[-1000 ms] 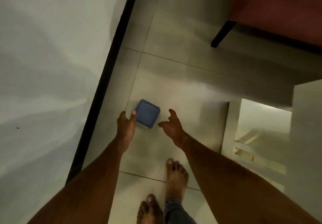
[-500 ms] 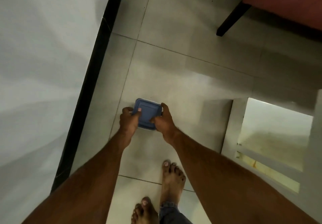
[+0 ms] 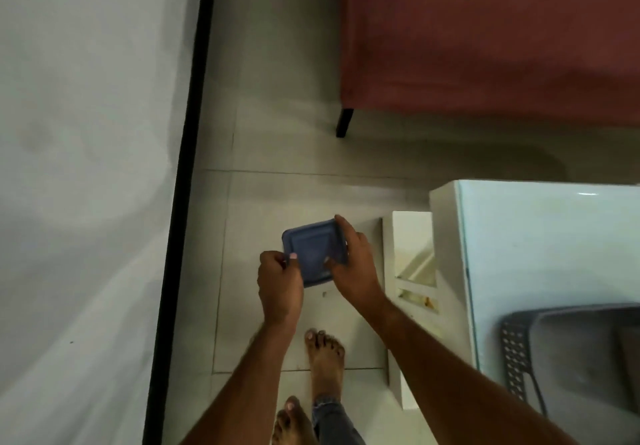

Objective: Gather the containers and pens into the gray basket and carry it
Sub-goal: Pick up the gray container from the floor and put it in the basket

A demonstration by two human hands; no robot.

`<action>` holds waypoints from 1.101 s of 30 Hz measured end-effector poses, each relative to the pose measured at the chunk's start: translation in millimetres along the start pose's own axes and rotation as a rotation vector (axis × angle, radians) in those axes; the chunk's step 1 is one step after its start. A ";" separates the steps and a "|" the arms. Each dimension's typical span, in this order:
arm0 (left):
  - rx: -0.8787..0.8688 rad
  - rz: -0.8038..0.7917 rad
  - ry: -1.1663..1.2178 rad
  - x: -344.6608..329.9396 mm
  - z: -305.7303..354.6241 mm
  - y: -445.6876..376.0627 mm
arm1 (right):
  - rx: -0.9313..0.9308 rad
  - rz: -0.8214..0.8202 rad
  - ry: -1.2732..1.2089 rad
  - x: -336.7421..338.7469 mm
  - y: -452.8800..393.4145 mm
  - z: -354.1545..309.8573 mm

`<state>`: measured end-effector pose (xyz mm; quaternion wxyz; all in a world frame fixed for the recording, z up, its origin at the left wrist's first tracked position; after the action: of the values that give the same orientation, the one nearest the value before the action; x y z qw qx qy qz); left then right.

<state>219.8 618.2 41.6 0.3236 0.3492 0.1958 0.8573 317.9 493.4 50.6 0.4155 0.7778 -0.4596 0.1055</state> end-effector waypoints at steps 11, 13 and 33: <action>-0.328 -0.154 -0.127 -52.9 89.5 179.9 | 0.045 0.267 0.094 189.4 119.6 38.2; -0.366 -0.199 -0.110 -69.5 95.1 213.6 | 0.049 0.305 0.096 222.3 140.0 53.4; -0.365 -0.322 -0.575 -205.5 87.7 349.1 | -0.071 0.315 0.044 313.7 154.0 204.0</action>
<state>249.8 236.5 200.3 0.5528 0.4768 -0.0066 0.6834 324.0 109.2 177.5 0.4310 0.6784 -0.5701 0.1702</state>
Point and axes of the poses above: each hand's wrist, its own y-axis away from the middle knuckle, its own x-axis out of the back of the hand, z = x × y, the point moved 6 cm from there along -y, towards the middle knuckle, and after that the axes turned 6 degrees about -x, right-handed, at the moved point
